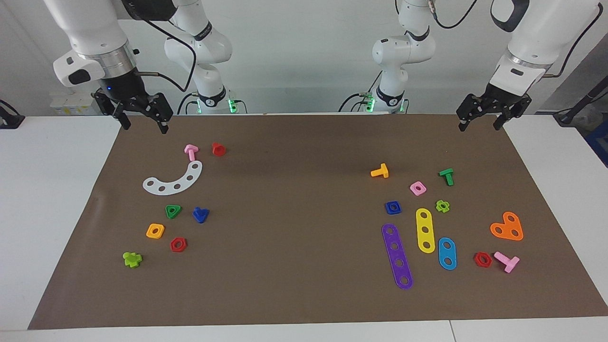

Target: Unscrew and place screws in storage area

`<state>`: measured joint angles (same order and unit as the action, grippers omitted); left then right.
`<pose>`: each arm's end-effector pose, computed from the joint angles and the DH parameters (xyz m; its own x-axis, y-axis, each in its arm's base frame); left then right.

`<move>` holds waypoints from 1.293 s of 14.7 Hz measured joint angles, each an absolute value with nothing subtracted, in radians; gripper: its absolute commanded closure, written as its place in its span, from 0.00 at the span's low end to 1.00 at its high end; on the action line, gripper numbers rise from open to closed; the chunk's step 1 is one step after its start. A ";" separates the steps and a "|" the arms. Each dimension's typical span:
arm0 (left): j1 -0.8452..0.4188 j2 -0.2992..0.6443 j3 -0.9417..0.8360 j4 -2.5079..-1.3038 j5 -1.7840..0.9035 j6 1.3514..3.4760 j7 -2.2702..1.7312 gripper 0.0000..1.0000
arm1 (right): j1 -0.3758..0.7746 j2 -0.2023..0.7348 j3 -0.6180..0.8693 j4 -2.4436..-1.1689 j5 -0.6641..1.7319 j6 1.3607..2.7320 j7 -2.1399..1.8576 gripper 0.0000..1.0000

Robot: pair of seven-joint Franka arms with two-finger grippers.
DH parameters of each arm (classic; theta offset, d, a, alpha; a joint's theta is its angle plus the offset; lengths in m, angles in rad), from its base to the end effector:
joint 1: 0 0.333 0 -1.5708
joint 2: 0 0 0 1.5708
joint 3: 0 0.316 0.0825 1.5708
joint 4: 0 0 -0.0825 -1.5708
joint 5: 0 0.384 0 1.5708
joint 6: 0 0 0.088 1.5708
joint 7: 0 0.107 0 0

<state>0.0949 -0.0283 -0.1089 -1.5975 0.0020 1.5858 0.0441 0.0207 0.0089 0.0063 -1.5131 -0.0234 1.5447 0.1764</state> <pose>0.5471 -0.0083 0.6287 0.9982 -0.0581 0.0162 -0.0580 -0.9983 -0.0058 0.5551 0.0124 0.6444 0.9884 -0.1494 0.0264 -0.1499 -0.9885 0.0190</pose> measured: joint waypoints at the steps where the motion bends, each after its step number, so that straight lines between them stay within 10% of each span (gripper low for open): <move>1: 0.105 -0.031 -0.108 -1.607 0.002 1.586 0.059 0.00 | 0.021 0.009 0.007 -1.516 -0.023 1.536 0.171 0.00; 19: 0.112 -0.080 -0.118 -1.726 -0.072 1.575 0.100 0.00 | 0.024 -0.003 0.014 -1.533 -0.023 1.496 0.169 0.00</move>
<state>0.1123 -0.0805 -0.1176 -1.7263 -0.0719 1.5755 0.0996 0.0238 -0.0028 0.0144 -1.5333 -0.0234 1.4963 0.1686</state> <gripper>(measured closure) 0.000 0.000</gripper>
